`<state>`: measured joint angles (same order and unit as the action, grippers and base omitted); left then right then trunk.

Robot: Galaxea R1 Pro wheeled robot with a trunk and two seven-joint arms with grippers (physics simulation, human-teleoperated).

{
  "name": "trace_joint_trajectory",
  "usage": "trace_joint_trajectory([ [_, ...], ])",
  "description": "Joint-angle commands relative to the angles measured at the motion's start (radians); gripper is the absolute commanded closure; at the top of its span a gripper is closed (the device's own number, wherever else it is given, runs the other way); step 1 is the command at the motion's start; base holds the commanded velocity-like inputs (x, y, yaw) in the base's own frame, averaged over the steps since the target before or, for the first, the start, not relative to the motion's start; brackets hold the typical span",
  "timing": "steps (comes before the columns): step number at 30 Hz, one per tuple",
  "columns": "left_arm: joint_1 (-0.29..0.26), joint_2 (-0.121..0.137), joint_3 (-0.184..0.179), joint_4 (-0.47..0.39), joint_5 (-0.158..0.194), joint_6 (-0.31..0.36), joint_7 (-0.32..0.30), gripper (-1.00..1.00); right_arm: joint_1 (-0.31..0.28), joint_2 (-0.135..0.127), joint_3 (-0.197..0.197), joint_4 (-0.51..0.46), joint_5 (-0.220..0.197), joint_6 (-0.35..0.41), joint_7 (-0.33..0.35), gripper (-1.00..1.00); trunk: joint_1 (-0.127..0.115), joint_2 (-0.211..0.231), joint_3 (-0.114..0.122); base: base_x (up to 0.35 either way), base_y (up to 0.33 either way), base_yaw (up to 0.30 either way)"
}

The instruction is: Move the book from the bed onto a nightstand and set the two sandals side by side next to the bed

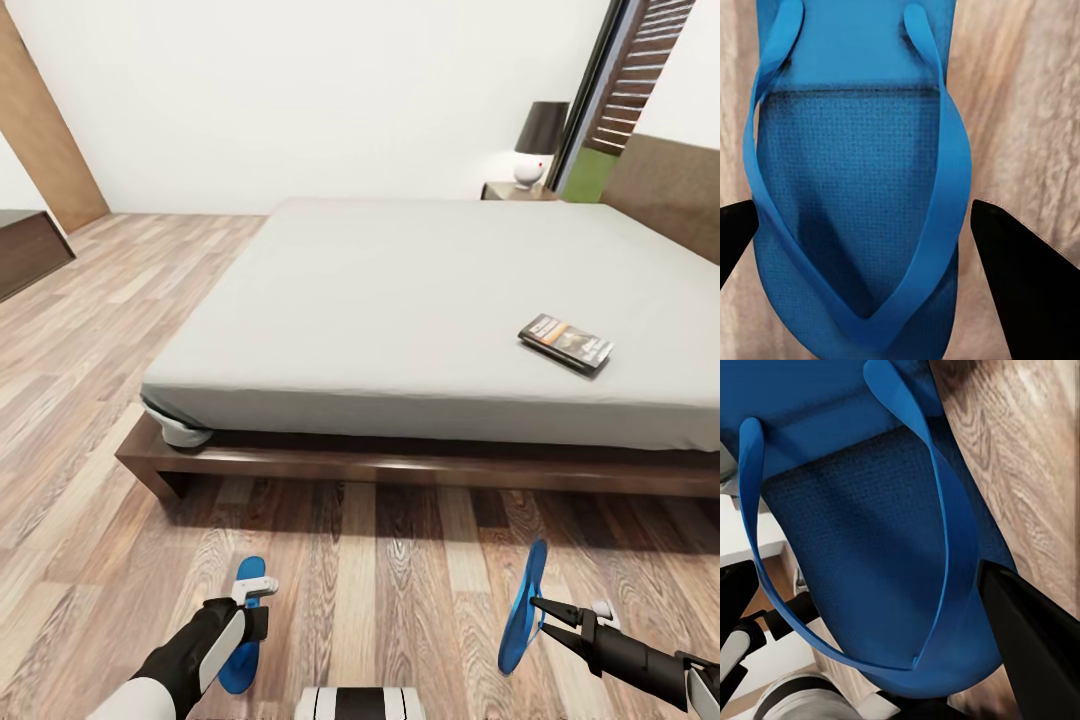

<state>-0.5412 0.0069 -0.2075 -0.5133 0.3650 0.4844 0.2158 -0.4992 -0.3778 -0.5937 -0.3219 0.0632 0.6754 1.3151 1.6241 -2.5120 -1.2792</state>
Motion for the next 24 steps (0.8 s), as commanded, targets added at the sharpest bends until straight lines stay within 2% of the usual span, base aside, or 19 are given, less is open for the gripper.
trace_joint_trajectory([
  [1, 0.0, 0.001, -0.006, -0.002, 0.009, 0.003, 0.008, 1.0, -0.001, 0.0, -0.008, 0.0, 0.006, 0.01, 0.005, 1.0, 0.0, -0.001, -0.005, 0.0, 0.0, 0.0],
  [7, 0.0, 0.001, -0.006, -0.002, 0.008, 0.002, 0.008, 1.0, -0.001, 0.0, -0.008, 0.0, 0.006, 0.01, 0.004, 1.0, 0.003, -0.002, -0.028, 0.0, 0.0, 0.0],
  [11, 0.0, 0.002, -0.006, -0.002, 0.008, -0.001, 0.008, 1.0, -0.001, 0.001, -0.006, 0.0, 0.006, 0.009, 0.004, 1.0, 0.003, -0.002, -0.028, 0.0, 0.0, 0.0],
  [15, 0.0, 0.015, -0.006, -0.002, 0.008, -0.002, 0.003, 1.0, -0.001, 0.002, -0.006, 0.0, 0.006, 0.009, 0.004, 1.0, 0.003, -0.002, -0.028, 0.016, 0.008, 0.0],
  [20, 0.0, 0.033, -0.006, -0.022, 0.008, -0.002, 0.001, 1.0, -0.001, 0.001, -0.006, 0.0, 0.006, 0.009, 0.004, 1.0, 0.003, -0.002, -0.028, 0.2, 0.145, 0.0],
  [24, 0.0, 0.036, -0.007, -0.029, 0.008, -0.001, 0.001, 1.0, -0.001, 0.002, -0.006, 0.0, 0.006, 0.009, 0.004, 1.0, 0.003, -0.002, -0.028, 0.257, 0.193, 0.0],
])
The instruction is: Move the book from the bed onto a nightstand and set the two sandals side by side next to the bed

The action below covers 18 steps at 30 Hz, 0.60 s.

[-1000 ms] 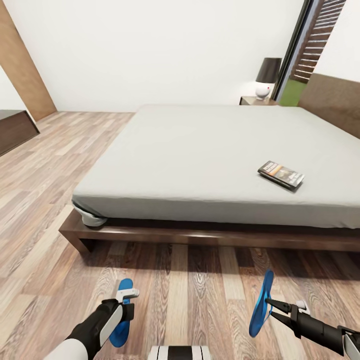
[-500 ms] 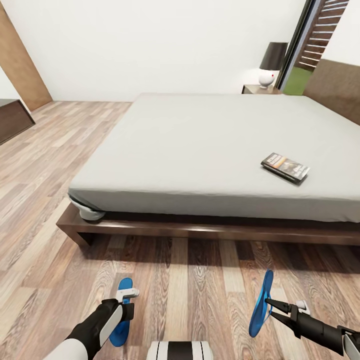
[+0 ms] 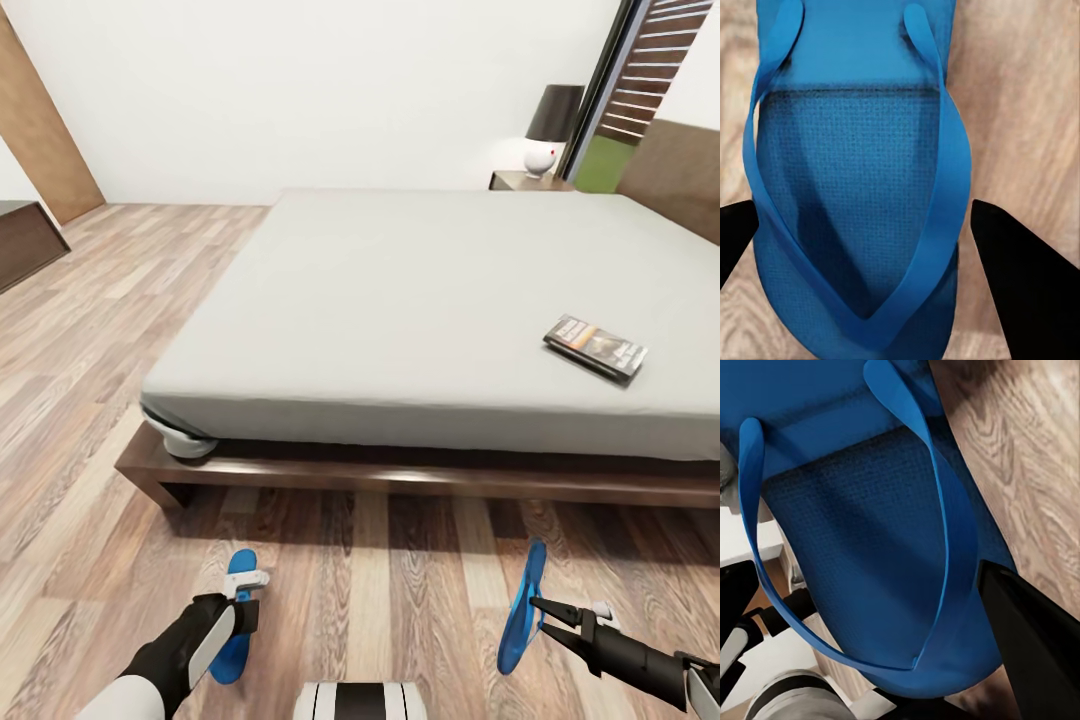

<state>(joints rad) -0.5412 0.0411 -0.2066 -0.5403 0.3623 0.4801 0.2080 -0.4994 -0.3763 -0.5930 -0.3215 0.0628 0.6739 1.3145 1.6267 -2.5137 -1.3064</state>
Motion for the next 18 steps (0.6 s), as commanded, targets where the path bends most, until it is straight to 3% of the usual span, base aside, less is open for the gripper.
trace_joint_trajectory([
  [1, 0.0, 0.002, -0.008, -0.002, 0.01, 0.003, 0.008, 1.0, -0.001, 0.0, -0.007, -0.001, 0.006, 0.01, 0.005, 1.0, 0.0, 0.0, -0.001, 0.262, 0.198, 0.0],
  [12, 0.0, 0.001, -0.008, -0.003, 0.01, 0.003, 0.009, 1.0, -0.001, 0.0, -0.007, -0.001, 0.006, 0.01, 0.005, 1.0, 0.0, 0.0, -0.001, 0.253, 0.194, 0.0],
  [18, 0.0, 0.0, -0.008, -0.003, 0.009, 0.003, 0.01, 1.0, -0.001, 0.0, -0.007, -0.001, 0.006, 0.01, 0.005, 1.0, 0.0, 0.0, -0.001, 0.039, 0.032, 0.0],
])
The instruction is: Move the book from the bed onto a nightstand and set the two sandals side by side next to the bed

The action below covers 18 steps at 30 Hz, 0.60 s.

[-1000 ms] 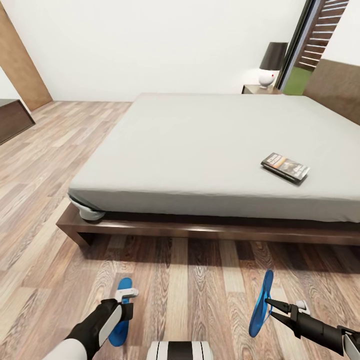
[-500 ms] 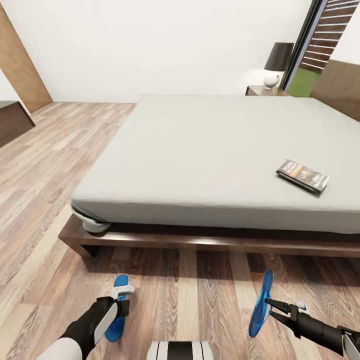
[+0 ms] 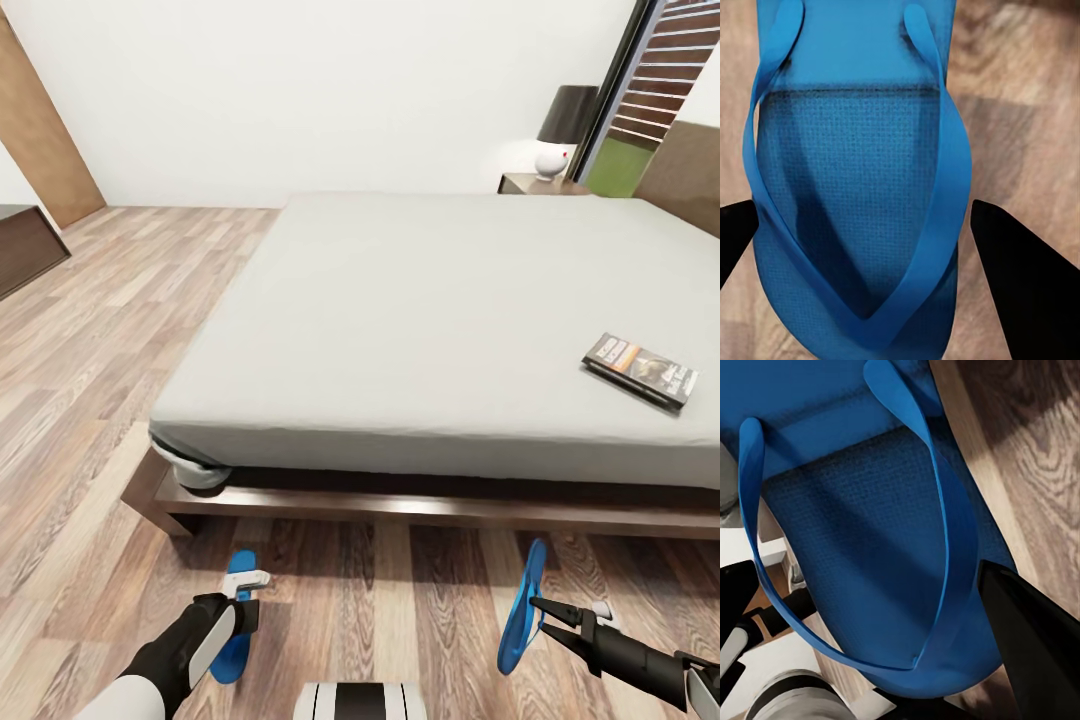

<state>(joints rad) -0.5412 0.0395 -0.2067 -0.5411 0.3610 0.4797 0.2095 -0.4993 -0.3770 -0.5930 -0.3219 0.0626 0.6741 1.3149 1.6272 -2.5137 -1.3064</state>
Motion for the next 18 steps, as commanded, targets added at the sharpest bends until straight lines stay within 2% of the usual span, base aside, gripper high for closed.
trace_joint_trajectory([
  [1, 0.0, 0.001, -0.008, -0.002, 0.01, 0.003, 0.01, 1.0, -0.001, 0.0, -0.007, 0.0, 0.006, 0.01, 0.004, 1.0, 0.0, 0.0, -0.001, 0.004, 0.003, 0.0],
  [9, 0.0, 0.002, -0.007, -0.018, 0.011, 0.006, 0.013, 1.0, -0.001, 0.001, -0.007, 0.0, 0.006, 0.01, 0.004, 1.0, 0.0, 0.0, -0.001, 0.0, 0.0, 0.0],
  [18, 0.0, 0.002, -0.007, -0.022, 0.012, 0.007, 0.013, 1.0, -0.001, 0.001, -0.007, 0.0, 0.006, 0.01, 0.004, 1.0, 0.004, -0.002, -0.036, 0.0, 0.0, 0.0],
])
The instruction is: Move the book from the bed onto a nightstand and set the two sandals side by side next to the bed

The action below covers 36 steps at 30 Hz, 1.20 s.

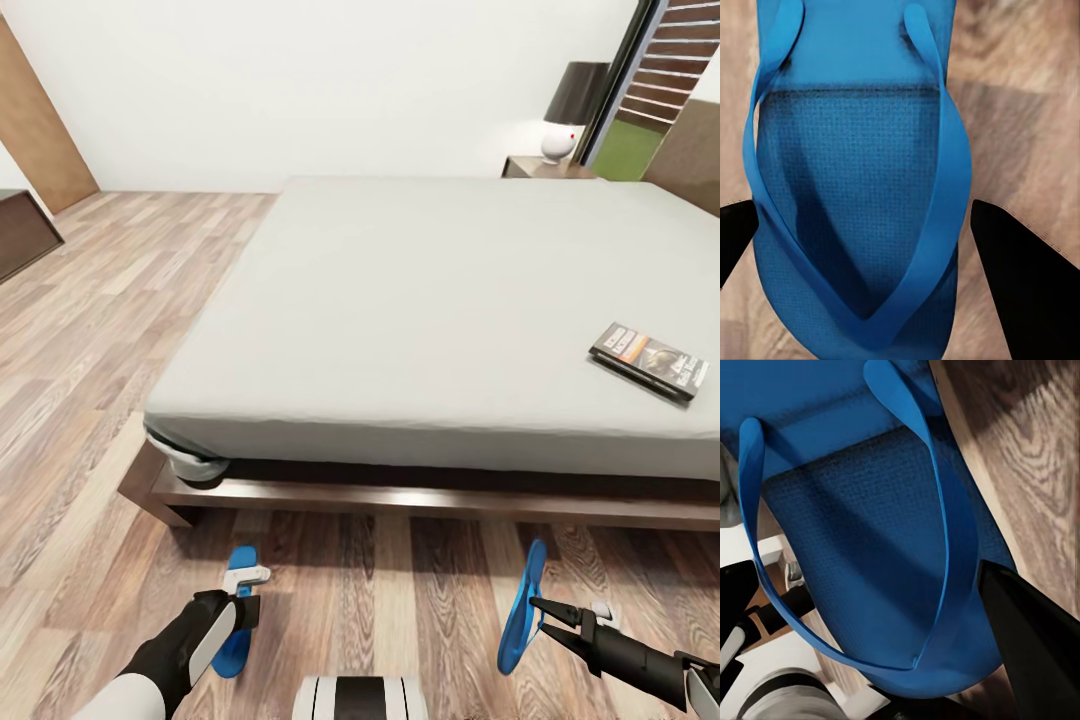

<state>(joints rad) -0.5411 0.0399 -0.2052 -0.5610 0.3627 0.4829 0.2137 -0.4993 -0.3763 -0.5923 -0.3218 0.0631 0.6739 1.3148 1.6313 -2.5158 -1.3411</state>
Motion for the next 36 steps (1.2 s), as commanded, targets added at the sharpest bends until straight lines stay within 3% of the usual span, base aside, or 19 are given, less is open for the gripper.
trace_joint_trajectory([
  [1, 0.0, 0.001, -0.008, -0.002, 0.01, 0.003, 0.009, 1.0, -0.001, 0.0, -0.008, 0.0, 0.006, 0.01, 0.004, 1.0, 0.0, -0.001, -0.005, 0.0, 0.0, 0.0],
  [25, 0.0, 0.001, -0.009, -0.002, 0.01, 0.002, 0.007, 1.0, -0.001, -0.001, -0.008, -0.001, 0.006, 0.01, 0.005, 1.0, 0.011, -0.006, -0.097, 0.0, 0.0, 0.0],
  [31, 0.0, 0.001, -0.008, -0.003, 0.01, -0.007, 0.005, 1.0, -0.001, -0.001, -0.008, -0.002, 0.006, 0.01, 0.004, 1.0, 0.011, -0.006, -0.097, 0.0, 0.0, 0.0],
  [36, 0.0, 0.002, -0.009, -0.002, 0.009, -0.08, 0.007, 1.0, -0.001, -0.001, -0.008, -0.002, 0.006, 0.01, 0.004, 1.0, 0.011, -0.006, -0.097, 0.0, 0.0, 0.0],
])
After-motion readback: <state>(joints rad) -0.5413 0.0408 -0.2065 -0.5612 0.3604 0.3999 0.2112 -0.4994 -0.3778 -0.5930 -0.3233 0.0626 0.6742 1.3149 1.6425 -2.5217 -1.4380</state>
